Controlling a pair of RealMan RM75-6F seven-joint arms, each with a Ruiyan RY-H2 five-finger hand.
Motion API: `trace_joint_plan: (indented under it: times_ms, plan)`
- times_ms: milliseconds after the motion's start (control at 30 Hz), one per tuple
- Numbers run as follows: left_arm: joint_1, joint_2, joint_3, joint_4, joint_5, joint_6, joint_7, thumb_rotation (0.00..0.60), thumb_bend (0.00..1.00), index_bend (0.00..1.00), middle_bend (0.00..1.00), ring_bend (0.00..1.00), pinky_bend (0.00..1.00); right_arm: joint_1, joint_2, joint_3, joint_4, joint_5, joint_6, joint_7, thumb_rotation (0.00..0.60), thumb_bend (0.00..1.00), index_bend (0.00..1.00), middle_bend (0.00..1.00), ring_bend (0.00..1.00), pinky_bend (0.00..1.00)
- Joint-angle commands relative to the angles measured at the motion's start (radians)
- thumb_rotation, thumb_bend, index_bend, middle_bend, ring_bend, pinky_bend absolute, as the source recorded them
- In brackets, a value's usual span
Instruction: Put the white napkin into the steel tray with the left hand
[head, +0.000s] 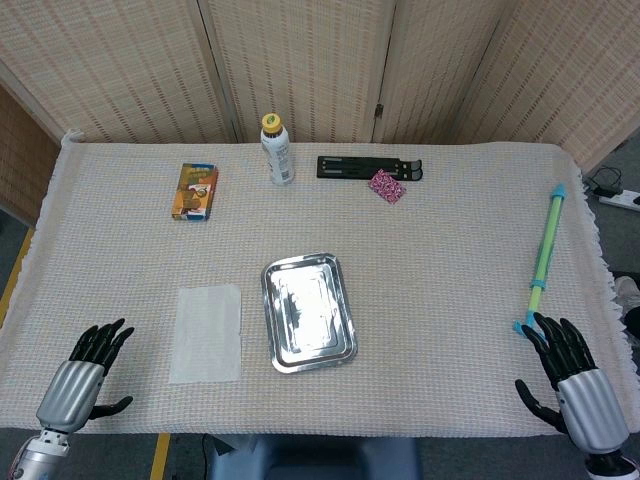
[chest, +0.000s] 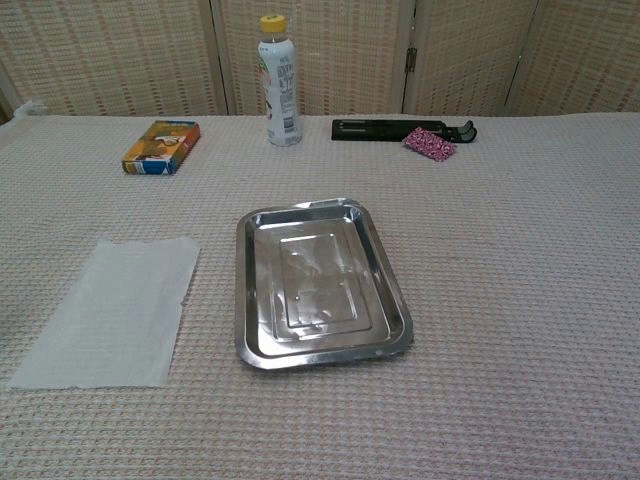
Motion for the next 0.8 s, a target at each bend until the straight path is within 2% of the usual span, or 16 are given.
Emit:
trace_joint_plan:
  times_ms: [33, 567, 700, 800]
  plan:
    - [0.0, 0.0, 0.0, 0.001, -0.002, -0.002, 0.0, 0.6, 0.14, 0.07, 0.01, 0.0, 0.0, -0.001, 0.0, 0.0, 0.0, 0.0, 0.002, 0.0, 0.6, 0.41, 0.0, 0.0, 0.0, 0.0]
    - [-0.012, -0.006, 0.01, 0.004, 0.017, -0.021, -0.007, 0.6, 0.14, 0.06, 0.01, 0.0, 0.01, -0.006, 0.001, 0.001, 0.002, -0.004, 0.016, 0.002, 0.6, 0.41, 0.0, 0.0, 0.0, 0.0]
    - [-0.009, -0.009, 0.023, -0.003, 0.027, -0.024, 0.0, 0.6, 0.14, 0.07, 0.06, 0.03, 0.08, -0.005, -0.001, -0.003, 0.006, -0.002, 0.006, 0.0, 0.6, 0.41, 0.0, 0.0, 0.0, 0.0]
    - [-0.007, -0.017, 0.03, -0.013, 0.029, -0.031, 0.03, 0.6, 0.14, 0.08, 0.09, 0.07, 0.19, -0.005, 0.0, -0.001, 0.004, -0.002, 0.009, 0.002, 0.6, 0.41, 0.0, 0.0, 0.0, 0.0]
